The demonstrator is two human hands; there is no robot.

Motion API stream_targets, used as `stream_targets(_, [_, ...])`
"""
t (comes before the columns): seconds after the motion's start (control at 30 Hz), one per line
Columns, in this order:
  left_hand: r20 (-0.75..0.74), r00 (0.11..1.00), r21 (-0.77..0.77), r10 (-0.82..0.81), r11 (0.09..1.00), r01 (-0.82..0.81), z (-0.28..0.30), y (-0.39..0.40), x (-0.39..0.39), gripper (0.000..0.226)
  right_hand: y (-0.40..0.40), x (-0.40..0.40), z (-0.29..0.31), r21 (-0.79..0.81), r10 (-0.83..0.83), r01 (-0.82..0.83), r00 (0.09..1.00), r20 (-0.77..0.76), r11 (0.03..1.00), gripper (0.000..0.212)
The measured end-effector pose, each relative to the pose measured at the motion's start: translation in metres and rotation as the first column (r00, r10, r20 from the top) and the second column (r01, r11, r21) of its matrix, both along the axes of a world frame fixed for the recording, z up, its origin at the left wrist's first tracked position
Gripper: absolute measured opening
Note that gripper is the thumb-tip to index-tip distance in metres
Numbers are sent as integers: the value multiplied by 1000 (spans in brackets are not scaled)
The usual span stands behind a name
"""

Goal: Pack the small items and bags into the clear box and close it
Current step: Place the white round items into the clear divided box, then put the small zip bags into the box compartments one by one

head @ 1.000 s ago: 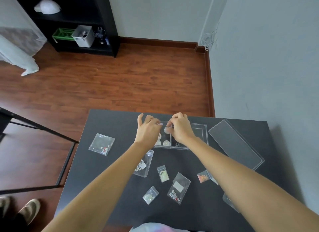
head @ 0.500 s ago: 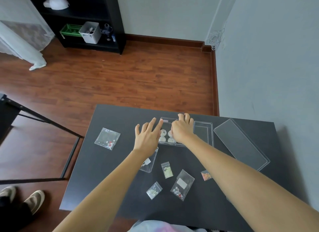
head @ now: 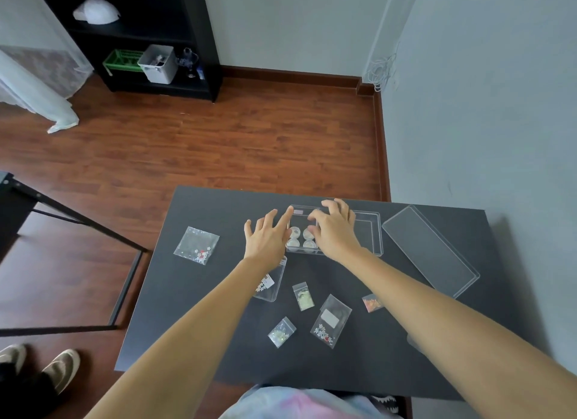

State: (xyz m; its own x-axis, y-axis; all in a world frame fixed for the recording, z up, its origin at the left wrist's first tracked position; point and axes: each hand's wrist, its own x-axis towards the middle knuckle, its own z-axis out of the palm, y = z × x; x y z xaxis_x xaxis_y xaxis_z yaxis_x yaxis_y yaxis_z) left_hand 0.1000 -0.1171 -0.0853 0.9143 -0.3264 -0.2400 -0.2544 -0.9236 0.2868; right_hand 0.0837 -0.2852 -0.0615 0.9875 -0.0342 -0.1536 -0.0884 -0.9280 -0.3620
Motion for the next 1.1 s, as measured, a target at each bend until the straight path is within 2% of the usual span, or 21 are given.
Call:
stream_targets(0.1, [57, 998, -134, 32, 991, -24, 5, 1, -8, 51, -8, -23, 10, 99, 32, -49, 985, 170, 994, 17])
stream_targets(0.17, [105, 993, -218, 54, 975, -30, 7, 7, -19, 44, -13, -42, 17, 175, 63, -100, 977, 204, 979, 13])
stream_targets(0.27, [168, 986, -326, 2, 944, 54, 6, 24, -47, 22, -15, -72, 13, 149, 134, -149, 985, 111, 977, 13])
stream_targets(0.33, [111, 987, -387, -113, 910, 147, 2, 39, -69, 13, -13, -90, 2, 112, 154, -152, 988, -9, 982, 12])
stream_targets(0.37, [30, 983, -395, -182, 901, 179, -1, 46, -79, 11, -11, -97, -4, 111, 149, -140, 986, -75, 984, 13])
stream_targets(0.47, [-229, 912, -346, -340, 904, 251, -7, 62, -99, 21, 0, -106, -16, 127, 151, -126, 966, -212, 984, 26])
stream_targets(0.53, [-284, 874, -306, -394, 901, 306, -11, 66, -106, 35, 8, -106, -20, 119, 172, -147, 958, -229, 982, 39])
stream_targets(0.6, [-280, 847, -242, -451, 887, 392, -11, 66, -109, 44, 15, -103, -23, 88, 201, -185, 953, -227, 979, 46])
stream_targets(0.67, [-257, 829, -147, -496, 868, 474, -11, 64, -110, 46, 20, -99, -24, 73, 207, -196, 949, -236, 978, 44])
stream_targets(0.9, [-221, 792, 22, -570, 809, 588, -9, 55, -112, 18, 30, -94, -21, 49, 212, -206, 936, -280, 977, 15])
stream_targets(1.0, [-258, 796, -27, -547, 828, 560, -8, 54, -112, 12, 31, -97, -21, 66, 211, -200, 935, -284, 978, 16])
stream_targets(1.1, [-308, 856, -192, -415, 908, 371, -4, 51, -109, 10, 28, -101, -20, 131, 141, -111, 959, -245, 985, 20])
